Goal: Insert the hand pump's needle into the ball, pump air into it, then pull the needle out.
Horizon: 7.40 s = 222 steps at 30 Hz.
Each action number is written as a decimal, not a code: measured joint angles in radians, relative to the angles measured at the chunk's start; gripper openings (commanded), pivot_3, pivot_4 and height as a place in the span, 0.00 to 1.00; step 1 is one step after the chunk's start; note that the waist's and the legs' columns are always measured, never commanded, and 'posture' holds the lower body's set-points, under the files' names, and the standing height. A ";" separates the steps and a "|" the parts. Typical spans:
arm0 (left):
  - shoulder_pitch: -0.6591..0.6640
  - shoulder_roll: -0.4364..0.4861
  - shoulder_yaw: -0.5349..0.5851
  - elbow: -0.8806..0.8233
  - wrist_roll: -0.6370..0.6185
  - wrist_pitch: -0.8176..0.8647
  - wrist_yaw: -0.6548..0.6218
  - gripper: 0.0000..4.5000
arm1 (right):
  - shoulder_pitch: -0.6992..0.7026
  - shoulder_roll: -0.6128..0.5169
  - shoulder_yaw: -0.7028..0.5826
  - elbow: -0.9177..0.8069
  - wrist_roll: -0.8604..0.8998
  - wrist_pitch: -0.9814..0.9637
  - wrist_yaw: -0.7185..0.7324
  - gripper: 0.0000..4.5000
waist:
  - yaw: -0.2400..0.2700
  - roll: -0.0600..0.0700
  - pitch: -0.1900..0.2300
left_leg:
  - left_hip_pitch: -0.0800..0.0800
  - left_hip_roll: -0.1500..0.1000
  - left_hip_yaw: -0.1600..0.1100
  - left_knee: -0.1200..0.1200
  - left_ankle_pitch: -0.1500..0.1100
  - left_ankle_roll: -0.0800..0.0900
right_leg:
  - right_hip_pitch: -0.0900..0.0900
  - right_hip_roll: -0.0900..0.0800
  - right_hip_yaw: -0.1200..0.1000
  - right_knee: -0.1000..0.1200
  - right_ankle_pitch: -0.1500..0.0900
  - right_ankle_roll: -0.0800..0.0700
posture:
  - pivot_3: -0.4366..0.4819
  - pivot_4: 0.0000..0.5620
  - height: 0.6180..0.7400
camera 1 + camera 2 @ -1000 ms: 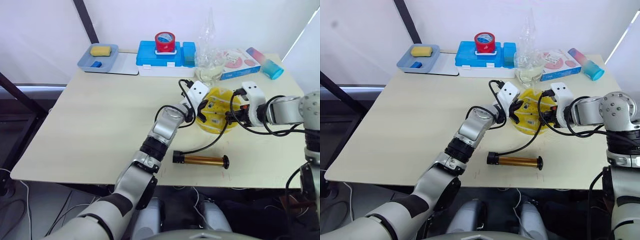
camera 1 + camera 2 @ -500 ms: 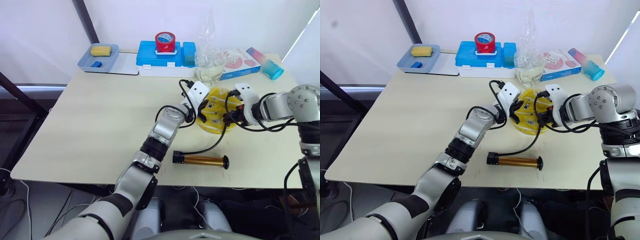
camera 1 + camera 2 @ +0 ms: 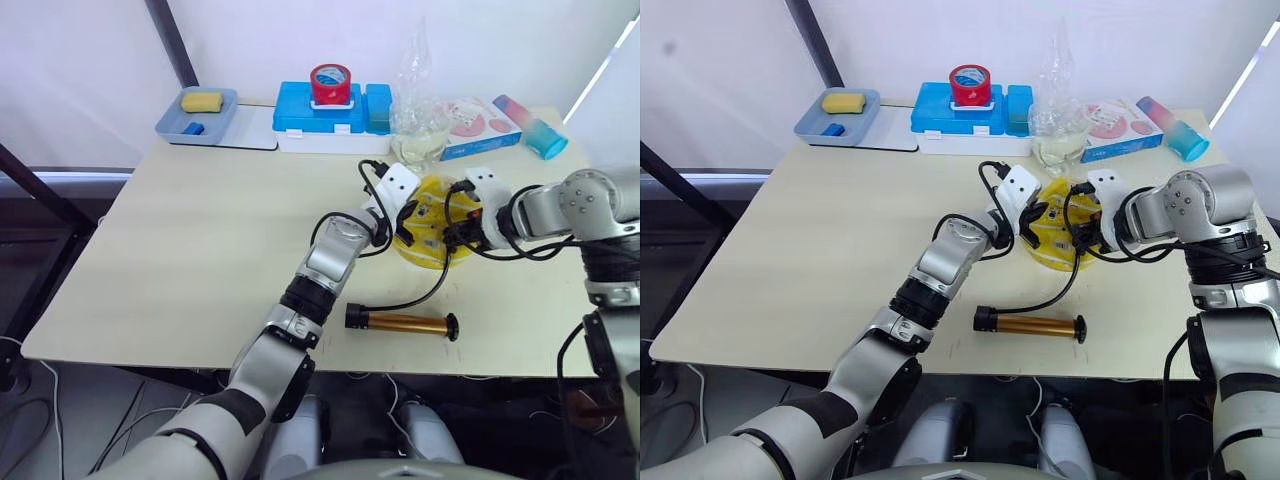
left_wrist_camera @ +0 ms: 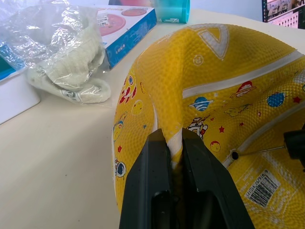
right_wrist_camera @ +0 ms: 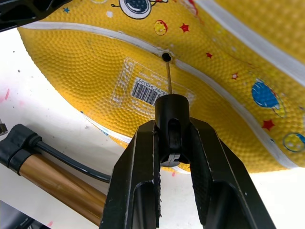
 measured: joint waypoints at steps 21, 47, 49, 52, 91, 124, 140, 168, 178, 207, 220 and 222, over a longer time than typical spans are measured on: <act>0.000 -0.001 -0.002 0.000 0.000 0.000 -0.001 0.01 | -0.007 0.059 -0.011 0.028 -0.178 0.000 0.094 0.07 | -0.001 0.000 0.000 | 0.001 0.000 0.000 0.000 0.000 0.000 | 0.000 0.000 0.000 0.001 0.000 0.000 | 0.48 0.27 0.91; 0.026 0.017 0.003 -0.010 0.001 -0.034 -0.034 0.01 | -0.073 0.150 -0.077 0.164 -0.216 0.000 0.075 0.07 | -0.018 0.000 0.000 | 0.002 0.000 -0.001 0.002 0.002 -0.003 | 0.000 0.000 0.000 0.009 0.000 0.000 | 0.48 0.27 0.91; 0.026 0.017 0.007 -0.010 0.001 -0.034 -0.039 0.01 | -0.074 0.153 -0.077 0.166 -0.220 0.000 0.075 0.07 | -0.018 0.000 0.000 | 0.003 0.000 -0.001 0.002 0.002 -0.003 | 0.000 0.000 0.000 0.009 0.000 0.000 | 0.48 0.27 0.91; 0.028 0.017 0.014 -0.008 0.001 -0.034 -0.041 0.01 | -0.088 0.174 -0.086 0.193 -0.245 0.000 0.074 0.07 | -0.022 0.001 0.000 | 0.003 0.000 -0.001 0.002 0.002 -0.003 | 0.000 0.000 0.000 0.009 0.000 0.000 | 0.48 0.27 0.91; 0.012 -0.014 0.050 0.098 -0.004 -0.102 -0.043 0.00 | 0.040 0.182 -0.074 -0.006 -0.401 -0.032 0.201 0.49 | -0.007 0.003 -0.014 | 0.002 -0.002 -0.004 0.002 0.002 -0.003 | 0.000 -0.002 -0.002 0.008 -0.003 -0.004 | 0.48 0.27 0.91; -0.021 -0.023 0.061 0.173 -0.004 -0.147 -0.045 0.00 | 0.443 0.368 -0.390 -0.534 -0.372 -0.236 0.052 0.49 | 0.003 0.003 -0.014 | 0.001 -0.002 -0.007 0.002 0.002 -0.003 | 0.000 -0.002 -0.003 0.008 -0.004 -0.004 | 0.48 0.27 0.91; -0.024 -0.026 0.068 0.191 -0.003 -0.162 -0.045 0.00 | 0.438 0.449 -0.456 -0.474 -0.369 -0.245 -0.016 0.49 | 0.003 0.004 -0.014 | 0.001 -0.002 -0.007 0.002 0.002 -0.003 | 0.001 -0.002 -0.004 0.008 -0.004 -0.004 | 0.48 0.27 0.91; -0.024 -0.025 0.070 0.191 -0.002 -0.162 -0.043 0.00 | 0.420 0.400 -0.366 -0.426 -0.376 -0.318 -0.008 0.07 | 0.001 0.005 -0.013 | 0.002 -0.002 -0.012 0.002 0.002 -0.003 | 0.001 -0.002 -0.003 0.007 -0.004 -0.004 | 0.48 0.27 0.91; -0.045 -0.026 0.069 0.216 -0.002 -0.169 -0.059 0.00 | 0.344 0.164 -0.066 -0.417 -0.439 -0.327 0.092 0.07 | 0.003 0.005 -0.013 | 0.001 -0.002 -0.013 0.002 0.002 -0.003 | 0.001 -0.002 -0.004 0.006 -0.004 -0.005 | 0.48 0.27 0.91; -0.060 -0.012 0.087 0.276 0.000 -0.176 -0.067 0.00 | 0.218 0.273 0.024 -0.105 -0.582 -0.425 0.119 0.07 | -0.013 -0.003 -0.026 | 0.006 -0.001 -0.014 0.002 0.002 -0.003 | 0.003 -0.002 -0.005 0.006 -0.004 -0.005 | 0.48 0.27 0.91; -0.060 -0.008 0.090 0.296 0.010 -0.169 -0.063 0.00 | 0.228 0.332 0.011 -0.044 -0.622 -0.466 0.101 0.07 | -0.025 -0.009 -0.035 | 0.017 0.002 -0.015 -0.002 -0.001 -0.008 | 0.011 -0.004 -0.005 0.006 -0.007 -0.009 | 0.48 0.27 0.91; -0.061 -0.009 0.090 0.300 0.009 -0.173 -0.063 0.00 | 0.233 0.328 0.009 -0.053 -0.621 -0.463 0.103 0.07 | -0.025 -0.009 -0.035 | 0.017 0.002 -0.015 -0.002 -0.001 -0.008 | 0.011 -0.005 -0.006 0.006 -0.007 -0.009 | 0.48 0.27 0.91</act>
